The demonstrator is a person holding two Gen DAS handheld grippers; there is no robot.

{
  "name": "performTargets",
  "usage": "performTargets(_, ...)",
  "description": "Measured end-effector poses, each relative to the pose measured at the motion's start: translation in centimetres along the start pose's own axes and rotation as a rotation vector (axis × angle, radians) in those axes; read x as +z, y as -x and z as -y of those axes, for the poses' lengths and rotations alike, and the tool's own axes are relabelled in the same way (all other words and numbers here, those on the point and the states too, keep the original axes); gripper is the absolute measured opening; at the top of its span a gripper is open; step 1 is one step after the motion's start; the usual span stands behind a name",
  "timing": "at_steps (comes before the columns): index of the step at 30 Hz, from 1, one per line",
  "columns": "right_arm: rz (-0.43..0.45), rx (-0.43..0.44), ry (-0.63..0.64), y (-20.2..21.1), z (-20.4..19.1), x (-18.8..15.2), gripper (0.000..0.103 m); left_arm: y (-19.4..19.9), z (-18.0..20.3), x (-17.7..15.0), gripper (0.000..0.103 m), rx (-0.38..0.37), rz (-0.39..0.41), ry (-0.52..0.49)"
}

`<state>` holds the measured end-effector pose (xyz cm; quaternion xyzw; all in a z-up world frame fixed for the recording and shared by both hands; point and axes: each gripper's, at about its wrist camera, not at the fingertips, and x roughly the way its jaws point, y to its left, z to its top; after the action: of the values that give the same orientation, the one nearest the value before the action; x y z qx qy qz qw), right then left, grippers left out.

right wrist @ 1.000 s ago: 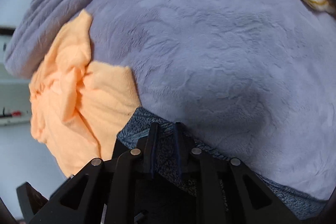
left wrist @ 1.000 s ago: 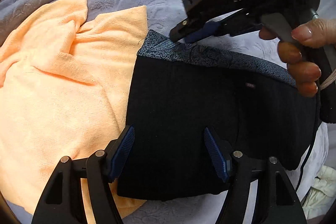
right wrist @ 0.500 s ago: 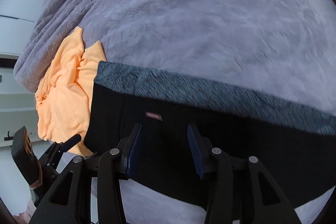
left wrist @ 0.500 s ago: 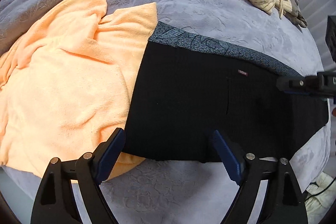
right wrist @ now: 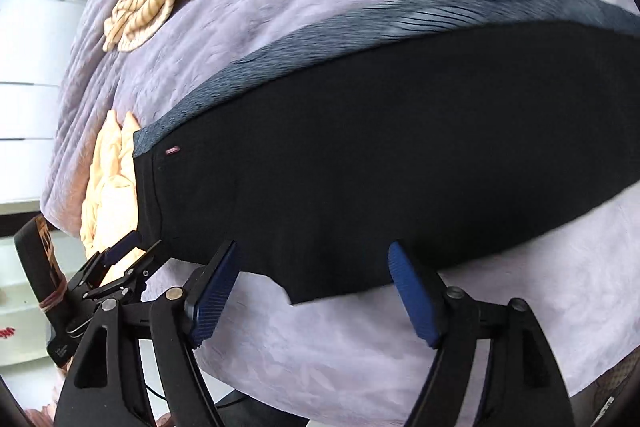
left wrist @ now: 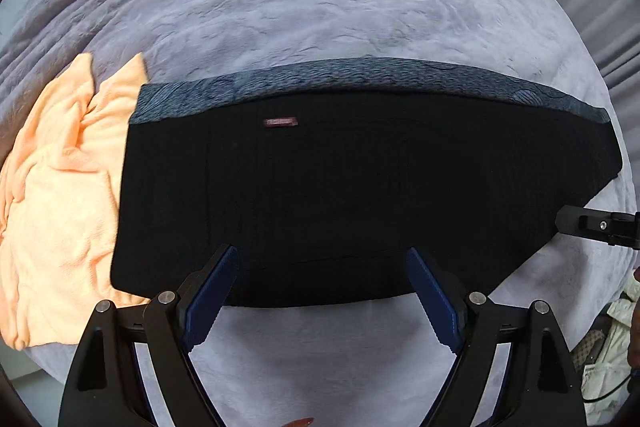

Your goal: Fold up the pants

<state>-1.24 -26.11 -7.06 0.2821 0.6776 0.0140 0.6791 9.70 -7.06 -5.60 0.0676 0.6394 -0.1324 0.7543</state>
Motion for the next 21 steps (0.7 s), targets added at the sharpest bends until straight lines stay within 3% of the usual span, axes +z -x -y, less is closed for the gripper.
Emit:
performTargets(1,0.003,0.006,-0.007,0.4,1.0,-0.1,0.080,0.0,1.4,0.2,0.103,0.007,-0.001,-0.004)
performTargets(10,0.018,0.058,-0.020,4.8,9.4,0.8,0.083,0.3,14.5,1.1,0.103,0.027,-0.033,-0.044)
performTargets(18,0.003,0.108,0.000,7.6,15.2,2.2,0.083,0.6,22.4,1.7,0.103,0.085,-0.056,-0.016)
performTargets(21,0.013,0.125,-0.018,8.6,17.5,2.5,0.083,0.9,24.2,1.3,0.103,0.103,-0.066,-0.048)
